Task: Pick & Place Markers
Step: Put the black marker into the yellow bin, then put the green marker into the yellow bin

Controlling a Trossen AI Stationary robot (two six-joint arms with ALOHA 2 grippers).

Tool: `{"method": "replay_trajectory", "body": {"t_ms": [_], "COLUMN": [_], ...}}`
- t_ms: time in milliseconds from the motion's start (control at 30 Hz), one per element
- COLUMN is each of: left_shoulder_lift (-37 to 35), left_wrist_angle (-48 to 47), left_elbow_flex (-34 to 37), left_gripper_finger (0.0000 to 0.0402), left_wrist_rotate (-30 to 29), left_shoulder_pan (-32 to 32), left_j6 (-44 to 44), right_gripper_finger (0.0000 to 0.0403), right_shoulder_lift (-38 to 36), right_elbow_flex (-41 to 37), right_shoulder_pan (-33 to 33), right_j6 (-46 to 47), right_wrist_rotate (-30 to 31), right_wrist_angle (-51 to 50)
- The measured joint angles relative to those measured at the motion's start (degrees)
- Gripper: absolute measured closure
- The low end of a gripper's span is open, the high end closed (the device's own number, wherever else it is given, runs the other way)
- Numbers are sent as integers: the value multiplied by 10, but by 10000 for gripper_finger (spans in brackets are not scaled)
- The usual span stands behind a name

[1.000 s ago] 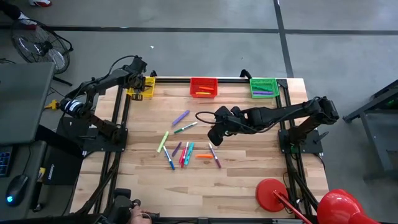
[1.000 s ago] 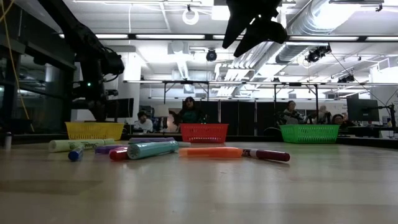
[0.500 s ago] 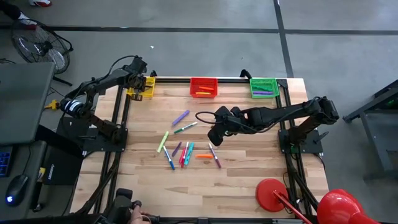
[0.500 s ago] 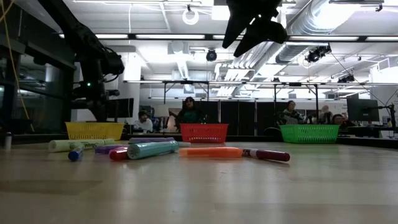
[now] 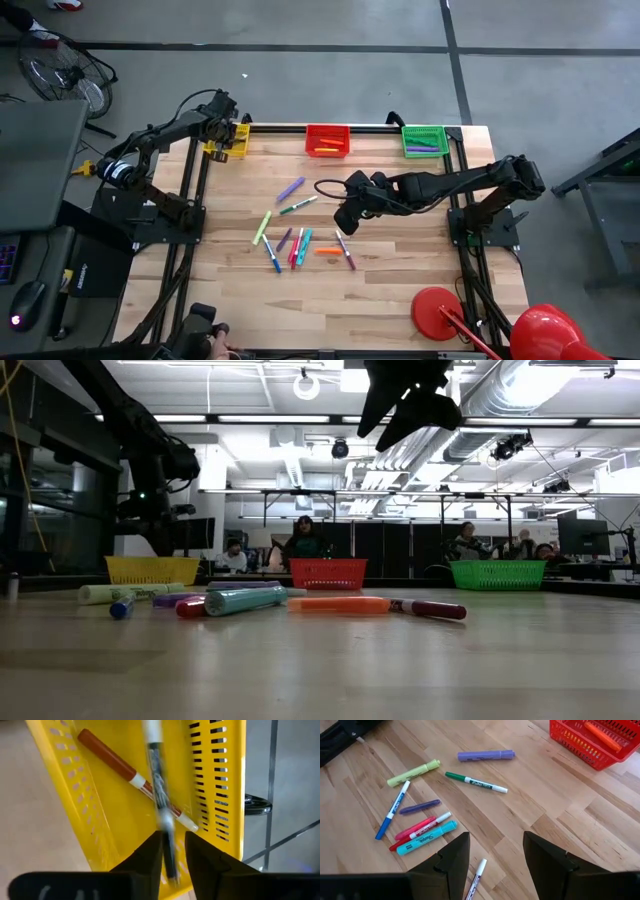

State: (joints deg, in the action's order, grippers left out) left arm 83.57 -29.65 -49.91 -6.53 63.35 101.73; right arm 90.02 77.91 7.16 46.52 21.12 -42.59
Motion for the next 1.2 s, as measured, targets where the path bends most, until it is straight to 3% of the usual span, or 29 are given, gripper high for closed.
{"method": "replay_trajectory", "body": {"t_ms": [267,467,800,1200], "left_shoulder_lift": [0,-4,-47,-130], "left_wrist_angle": [2,27,95,75], "left_elbow_flex": [0,0,0,0], "left_gripper_finger": [270,263,263,263], "left_wrist_rotate": [7,7,9,144], "left_shoulder_pan": [-1,0,0,-41], "left_j6": [-15,-51,-274,-535], "right_gripper_finger": [230,230,230,230], "right_shoulder_lift": [0,0,0,0], "right_elbow_flex": [0,0,0,0], "right_shoulder_pan": [0,0,0,0], "right_j6": [0,0,-4,-30], "right_wrist_rotate": [-1,-6,-20,-32], "right_wrist_angle": [0,0,0,0]}}
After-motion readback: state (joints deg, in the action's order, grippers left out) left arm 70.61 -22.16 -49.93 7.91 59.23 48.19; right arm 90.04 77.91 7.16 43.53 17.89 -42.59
